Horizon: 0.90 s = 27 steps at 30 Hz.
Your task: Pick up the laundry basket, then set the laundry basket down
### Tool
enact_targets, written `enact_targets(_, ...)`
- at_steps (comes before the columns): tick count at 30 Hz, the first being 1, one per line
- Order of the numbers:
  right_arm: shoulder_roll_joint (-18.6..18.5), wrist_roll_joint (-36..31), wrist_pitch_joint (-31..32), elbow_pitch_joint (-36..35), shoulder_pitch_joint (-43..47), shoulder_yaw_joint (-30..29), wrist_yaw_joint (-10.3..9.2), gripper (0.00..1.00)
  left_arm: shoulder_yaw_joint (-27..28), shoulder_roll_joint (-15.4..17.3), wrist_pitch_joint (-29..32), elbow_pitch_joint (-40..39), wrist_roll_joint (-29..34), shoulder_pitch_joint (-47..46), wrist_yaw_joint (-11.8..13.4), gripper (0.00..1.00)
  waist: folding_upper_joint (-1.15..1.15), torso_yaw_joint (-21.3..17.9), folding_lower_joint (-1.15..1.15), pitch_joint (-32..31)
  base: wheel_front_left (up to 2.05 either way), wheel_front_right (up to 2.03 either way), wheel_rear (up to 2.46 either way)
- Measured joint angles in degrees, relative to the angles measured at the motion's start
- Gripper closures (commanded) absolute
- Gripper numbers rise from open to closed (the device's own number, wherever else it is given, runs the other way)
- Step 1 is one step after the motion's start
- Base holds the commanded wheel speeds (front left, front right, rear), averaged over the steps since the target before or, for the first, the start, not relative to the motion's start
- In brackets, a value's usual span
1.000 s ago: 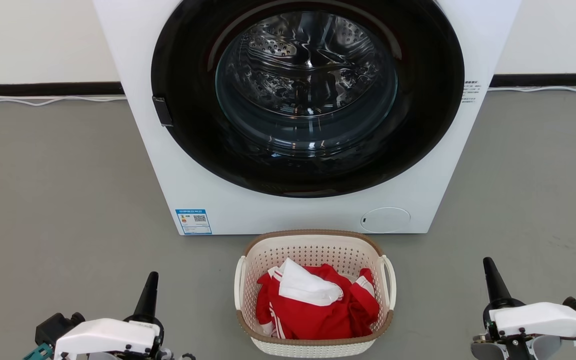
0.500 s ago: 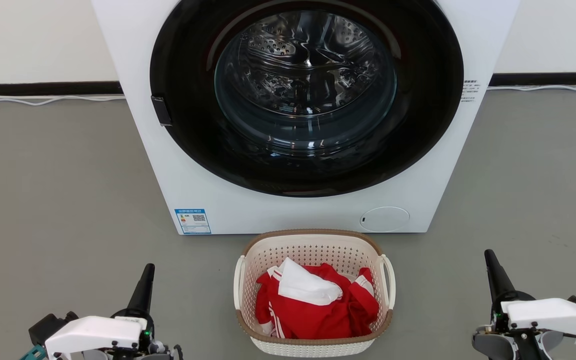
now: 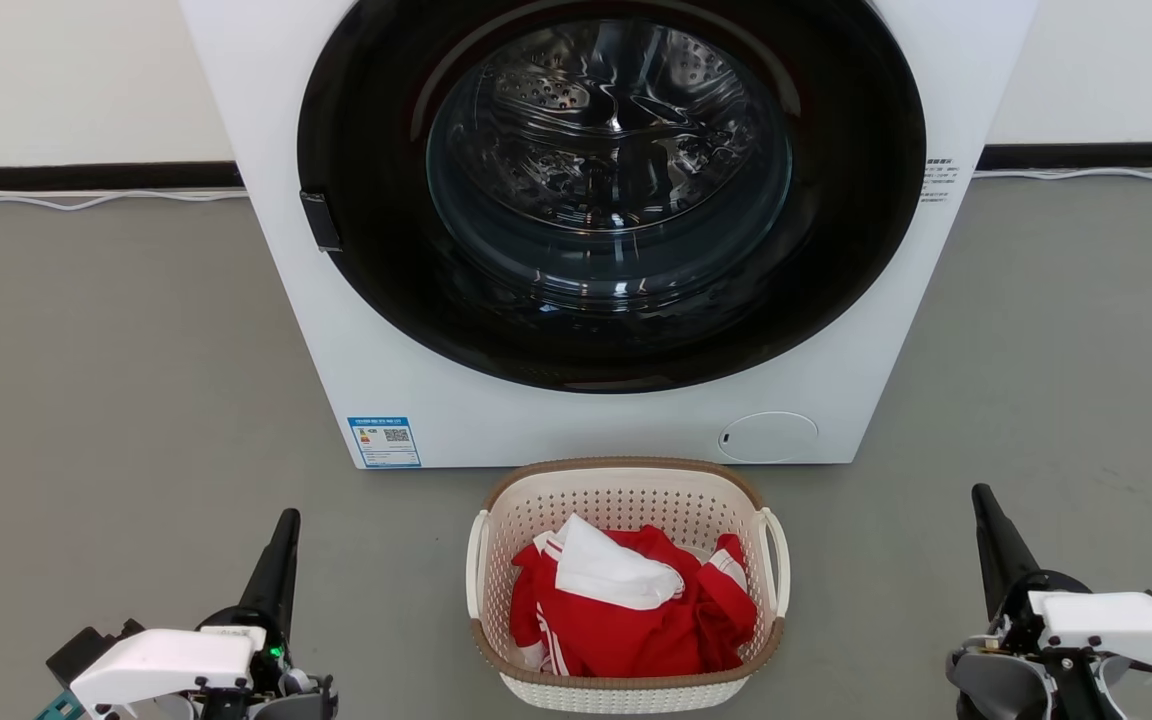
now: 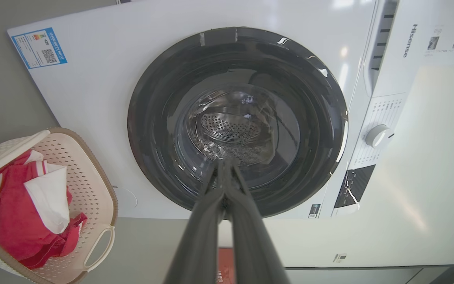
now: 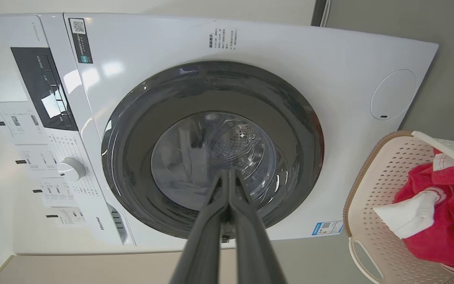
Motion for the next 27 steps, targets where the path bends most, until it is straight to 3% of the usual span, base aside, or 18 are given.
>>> enact_targets(8,0.0,5.5,1.3,-1.4,0.0,-0.2,0.0,1.0,0.7,0.1,1.0,-1.0,-4.4,0.0,-0.6,1.0,0.0,-0.1,0.0,0.1,0.0,0.0,0.0)
enact_targets(27,0.0,5.7,1.3,-1.6,0.0,-0.2,0.0,1.0,0.8,0.1,1.0,-1.1,-4.8,0.0,-0.6,1.0,0.0,-0.1,0.0,0.1,0.0,0.0,0.0)
